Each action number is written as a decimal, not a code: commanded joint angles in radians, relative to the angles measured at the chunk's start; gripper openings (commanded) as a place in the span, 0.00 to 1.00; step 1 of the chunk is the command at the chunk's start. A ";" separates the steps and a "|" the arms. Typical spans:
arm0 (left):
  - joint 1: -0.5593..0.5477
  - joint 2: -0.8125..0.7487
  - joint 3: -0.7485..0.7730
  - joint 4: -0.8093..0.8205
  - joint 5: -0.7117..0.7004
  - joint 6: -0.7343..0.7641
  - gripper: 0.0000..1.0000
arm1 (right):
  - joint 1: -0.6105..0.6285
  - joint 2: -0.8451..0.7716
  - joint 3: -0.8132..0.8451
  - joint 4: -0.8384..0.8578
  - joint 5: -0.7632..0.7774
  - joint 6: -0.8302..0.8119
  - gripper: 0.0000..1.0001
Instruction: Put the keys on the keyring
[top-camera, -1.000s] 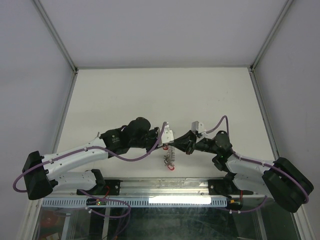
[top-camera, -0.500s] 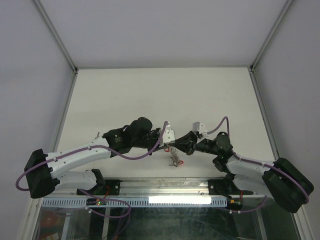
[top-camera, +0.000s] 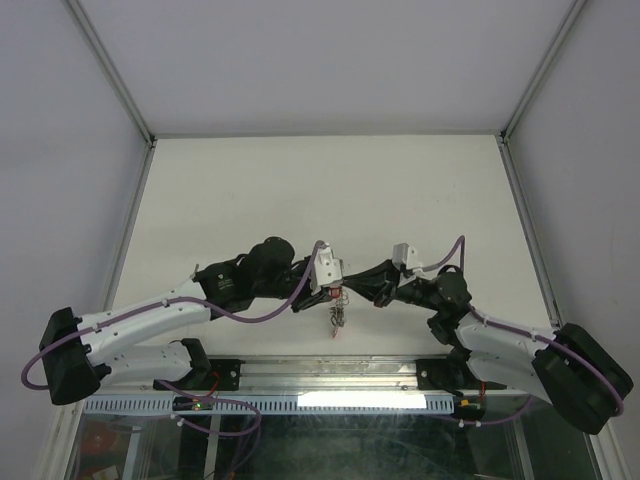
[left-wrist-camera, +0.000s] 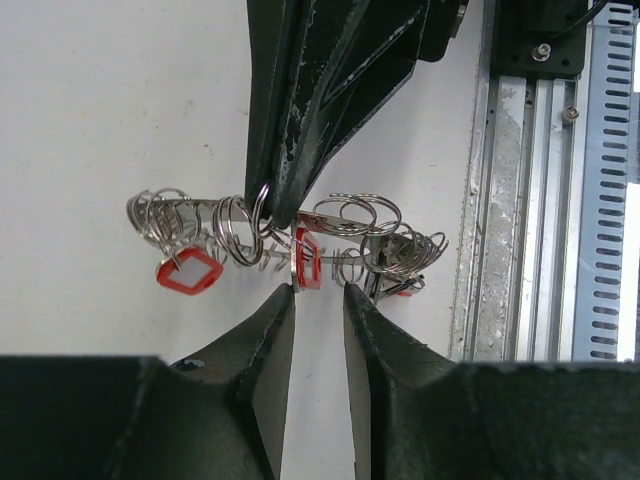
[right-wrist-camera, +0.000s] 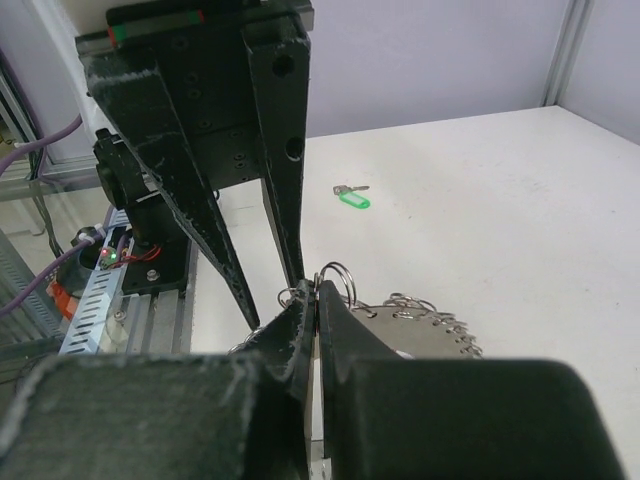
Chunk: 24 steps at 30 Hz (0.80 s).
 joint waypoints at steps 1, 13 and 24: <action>-0.008 -0.081 -0.004 0.078 -0.018 -0.033 0.24 | 0.001 -0.038 0.020 0.076 0.024 -0.029 0.00; -0.008 -0.181 -0.085 0.284 -0.038 -0.113 0.25 | 0.001 -0.103 0.034 0.003 -0.038 -0.065 0.00; -0.008 -0.161 -0.128 0.383 -0.018 -0.157 0.28 | 0.001 -0.107 0.046 0.007 -0.080 -0.057 0.00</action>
